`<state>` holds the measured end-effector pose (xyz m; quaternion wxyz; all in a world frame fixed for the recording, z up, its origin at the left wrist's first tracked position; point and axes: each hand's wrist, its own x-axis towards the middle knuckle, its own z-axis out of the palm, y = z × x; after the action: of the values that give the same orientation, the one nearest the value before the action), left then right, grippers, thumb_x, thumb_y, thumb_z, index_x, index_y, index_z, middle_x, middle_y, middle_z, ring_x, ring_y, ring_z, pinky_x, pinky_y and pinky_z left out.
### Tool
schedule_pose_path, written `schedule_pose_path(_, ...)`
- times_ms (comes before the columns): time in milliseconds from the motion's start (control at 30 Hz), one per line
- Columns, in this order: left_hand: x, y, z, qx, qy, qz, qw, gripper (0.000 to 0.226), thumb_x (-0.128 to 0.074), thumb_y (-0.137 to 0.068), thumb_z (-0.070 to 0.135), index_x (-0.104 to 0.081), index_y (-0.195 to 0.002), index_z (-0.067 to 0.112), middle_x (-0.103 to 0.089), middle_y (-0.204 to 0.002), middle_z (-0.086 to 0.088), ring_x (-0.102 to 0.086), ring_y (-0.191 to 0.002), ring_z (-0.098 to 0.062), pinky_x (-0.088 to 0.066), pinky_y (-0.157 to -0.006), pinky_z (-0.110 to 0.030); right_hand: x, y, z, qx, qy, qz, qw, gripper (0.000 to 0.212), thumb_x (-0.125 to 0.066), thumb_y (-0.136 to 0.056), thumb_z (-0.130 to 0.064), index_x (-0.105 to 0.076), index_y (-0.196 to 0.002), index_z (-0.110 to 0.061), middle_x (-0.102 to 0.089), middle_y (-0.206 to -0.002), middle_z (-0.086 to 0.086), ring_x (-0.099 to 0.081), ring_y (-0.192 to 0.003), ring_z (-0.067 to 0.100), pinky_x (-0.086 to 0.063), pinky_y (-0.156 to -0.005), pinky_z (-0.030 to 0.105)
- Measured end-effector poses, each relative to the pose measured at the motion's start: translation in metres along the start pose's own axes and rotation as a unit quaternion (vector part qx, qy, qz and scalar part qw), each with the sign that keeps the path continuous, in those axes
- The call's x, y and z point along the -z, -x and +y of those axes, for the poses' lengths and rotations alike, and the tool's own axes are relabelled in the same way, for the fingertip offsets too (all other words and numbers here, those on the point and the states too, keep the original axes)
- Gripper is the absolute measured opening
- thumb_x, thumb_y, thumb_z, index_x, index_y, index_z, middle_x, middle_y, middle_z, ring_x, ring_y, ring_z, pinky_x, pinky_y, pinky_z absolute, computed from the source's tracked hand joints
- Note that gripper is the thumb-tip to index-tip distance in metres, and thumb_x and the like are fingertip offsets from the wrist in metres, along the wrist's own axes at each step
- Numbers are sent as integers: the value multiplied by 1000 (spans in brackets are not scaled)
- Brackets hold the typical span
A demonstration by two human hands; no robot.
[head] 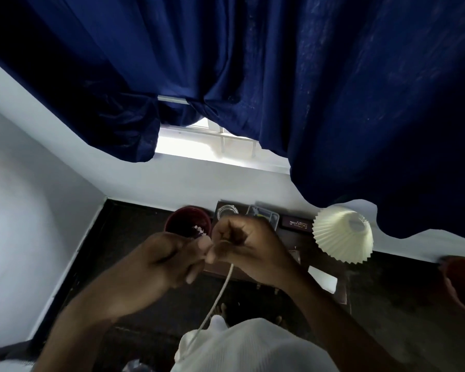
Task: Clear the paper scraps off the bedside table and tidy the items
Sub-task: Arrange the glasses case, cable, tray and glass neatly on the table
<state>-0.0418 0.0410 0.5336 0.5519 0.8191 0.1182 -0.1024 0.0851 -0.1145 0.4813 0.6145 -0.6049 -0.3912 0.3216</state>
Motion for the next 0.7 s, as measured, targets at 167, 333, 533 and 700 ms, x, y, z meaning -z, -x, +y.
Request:
schedule_pose_path(167,2,-7,28,-72,421,78,901,52,-59,-92,58,-59,-56,21,-24,-46,9,-22,-38,-7,-33,-36,-14,-31,8,21,-75,-142,27,987,25,-55,-98,-27,-59,-74,-32,-46,-57,-6,-41,-49,5,-34,-52,24)
schedule_pose_path(333,-23,-32,21,-120,231,323,910,47,-35,-107,49,-63,-92,15,-38,-63,2,-37,-56,-14,-38,-53,-24,-44,33,32,-61,48,4,997,27,-46,-100,-44,-57,-80,-30,-65,-69,-12,-61,-63,4,-47,-59,20)
schedule_pose_path(533,-63,-47,-10,-118,-58,334,933,17,-44,-107,15,-50,-93,8,-55,-73,8,-53,-62,-6,-42,-61,-24,-4,46,-2,3,331,-9,944,31,-44,-100,-49,-56,-88,-24,-65,-72,-1,-62,-65,13,-49,-62,40)
schedule_pose_path(700,-100,-34,-11,-71,179,223,956,29,-42,-109,16,-62,-87,8,-58,-71,0,-52,-66,-9,-42,-62,-27,58,27,-41,36,426,28,904,41,-53,-82,-70,-63,-82,-31,-57,-58,-15,-50,-51,-1,-36,-52,17)
